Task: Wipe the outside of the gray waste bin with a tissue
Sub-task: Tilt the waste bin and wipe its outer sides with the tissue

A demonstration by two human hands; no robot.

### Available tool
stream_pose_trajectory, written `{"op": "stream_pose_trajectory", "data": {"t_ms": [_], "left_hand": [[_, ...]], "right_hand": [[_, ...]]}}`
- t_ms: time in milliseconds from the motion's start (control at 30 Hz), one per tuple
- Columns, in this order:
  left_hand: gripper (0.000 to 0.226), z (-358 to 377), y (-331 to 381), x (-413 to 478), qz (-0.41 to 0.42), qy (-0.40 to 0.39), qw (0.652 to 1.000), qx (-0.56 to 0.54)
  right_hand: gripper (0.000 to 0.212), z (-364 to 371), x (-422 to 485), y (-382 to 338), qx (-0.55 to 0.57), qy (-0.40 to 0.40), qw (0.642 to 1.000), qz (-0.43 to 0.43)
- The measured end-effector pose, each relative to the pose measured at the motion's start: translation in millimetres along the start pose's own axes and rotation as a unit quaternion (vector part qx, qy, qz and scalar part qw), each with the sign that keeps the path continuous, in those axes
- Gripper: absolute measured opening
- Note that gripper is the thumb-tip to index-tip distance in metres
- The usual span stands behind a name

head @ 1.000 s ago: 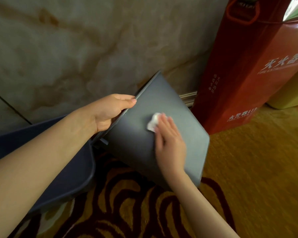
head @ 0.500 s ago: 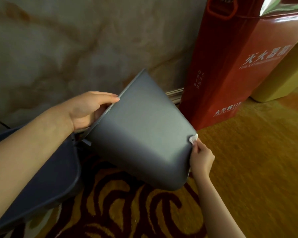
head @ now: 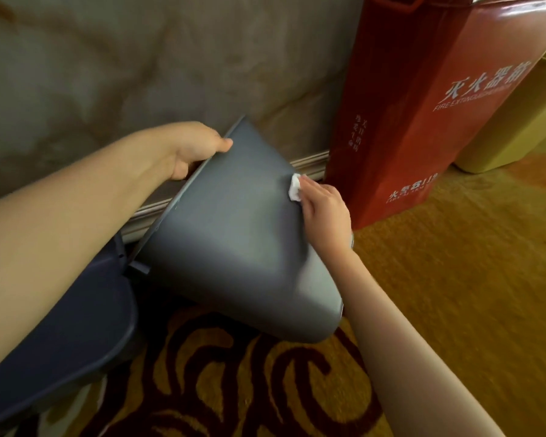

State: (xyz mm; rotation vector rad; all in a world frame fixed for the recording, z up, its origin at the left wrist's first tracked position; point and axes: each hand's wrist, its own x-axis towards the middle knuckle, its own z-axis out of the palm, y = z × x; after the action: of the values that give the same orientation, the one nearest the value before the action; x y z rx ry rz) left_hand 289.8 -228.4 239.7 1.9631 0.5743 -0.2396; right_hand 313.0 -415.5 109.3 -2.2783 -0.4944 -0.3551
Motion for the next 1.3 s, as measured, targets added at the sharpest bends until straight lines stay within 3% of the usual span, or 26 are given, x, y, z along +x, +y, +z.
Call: {"op": "stream_pose_trajectory", "data": {"t_ms": [100,267,367,600,833,933,1033,1133,1233,1300], "left_hand": [[0.040,0,-3,7,-0.027,0.028,0.999,0.019],[0.048,-6,-19,18,0.011,0.090,0.993,0.071],[0.042,-7,-23,12,0.036,0.096,0.993,0.055],[0.021,-21,-37,-36,0.174,0.098,0.979,0.048],[0.019,-26,-55,-55,0.272,0.073,0.956,0.083],[0.019,-21,-53,-58,0.278,0.047,0.957,0.065],[0.017,-17,-45,-62,0.253,0.006,0.966,-0.046],[0.051,-18,-18,-59,0.238,-0.012,0.970,-0.050],[0.065,-10,16,-49,0.197,0.078,0.976,0.049],[0.061,1,25,-43,0.215,0.127,0.962,0.109]], "right_hand": [[0.026,-4,2,36,0.041,-0.024,0.992,0.119],[0.026,-24,-44,95,0.066,-0.048,0.949,0.305],[0.025,-39,-55,99,0.059,-0.003,0.929,0.365],[0.025,-59,-24,-13,0.141,0.145,0.970,0.136],[0.022,-51,33,-97,0.172,0.141,0.975,0.015],[0.021,-34,38,-119,0.134,0.134,0.982,-0.001],[0.019,-30,23,-118,0.096,0.178,0.979,-0.022],[0.025,-26,3,-116,0.056,0.151,0.985,-0.069],[0.031,-22,-8,-123,0.070,0.144,0.983,-0.088],[0.029,-24,-8,-122,0.074,0.138,0.983,-0.092]]}}
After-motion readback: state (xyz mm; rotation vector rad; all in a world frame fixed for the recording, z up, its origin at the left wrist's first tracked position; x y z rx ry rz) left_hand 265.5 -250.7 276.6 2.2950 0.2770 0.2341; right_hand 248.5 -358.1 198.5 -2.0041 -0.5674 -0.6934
